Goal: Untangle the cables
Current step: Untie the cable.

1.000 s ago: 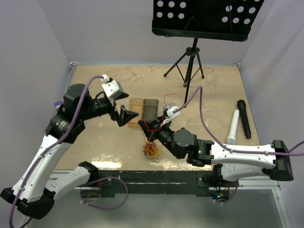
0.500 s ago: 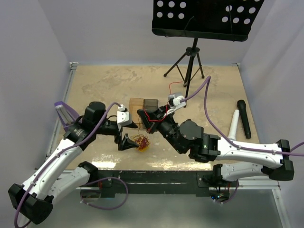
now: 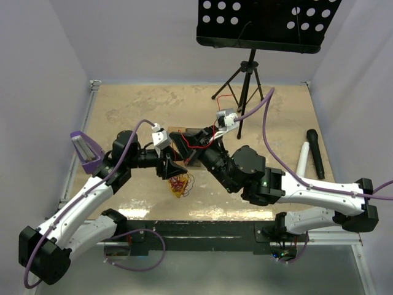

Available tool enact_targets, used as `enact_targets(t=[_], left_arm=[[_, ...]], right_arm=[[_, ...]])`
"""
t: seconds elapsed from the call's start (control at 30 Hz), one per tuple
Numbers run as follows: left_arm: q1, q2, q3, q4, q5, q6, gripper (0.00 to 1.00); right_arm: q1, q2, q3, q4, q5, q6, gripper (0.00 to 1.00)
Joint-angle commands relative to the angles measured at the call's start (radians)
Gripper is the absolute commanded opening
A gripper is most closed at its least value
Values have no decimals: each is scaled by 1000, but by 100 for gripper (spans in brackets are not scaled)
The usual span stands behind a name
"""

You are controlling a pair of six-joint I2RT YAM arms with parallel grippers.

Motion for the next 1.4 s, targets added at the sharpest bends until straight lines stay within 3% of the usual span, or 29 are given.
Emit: enact_targets(t=[0.0, 0.33, 0.5, 0.7, 1.37], left_arm=[[5, -6, -67, 135, -4, -79, 59], [5, -30, -112, 108, -41, -39, 60], [3, -23, -118, 33, -82, 80, 60], [3, 36, -76, -30, -88, 146, 52], [1, 36, -73, -41, -77, 168, 55]], right_arm=[[0, -5, 96, 30, -36, -2, 0], [0, 20, 217, 21, -59, -34, 0], [-2, 47, 336, 1, -61, -74, 0], [0, 69, 448, -20, -67, -96, 0], [0, -14, 732, -16, 151, -364, 0]])
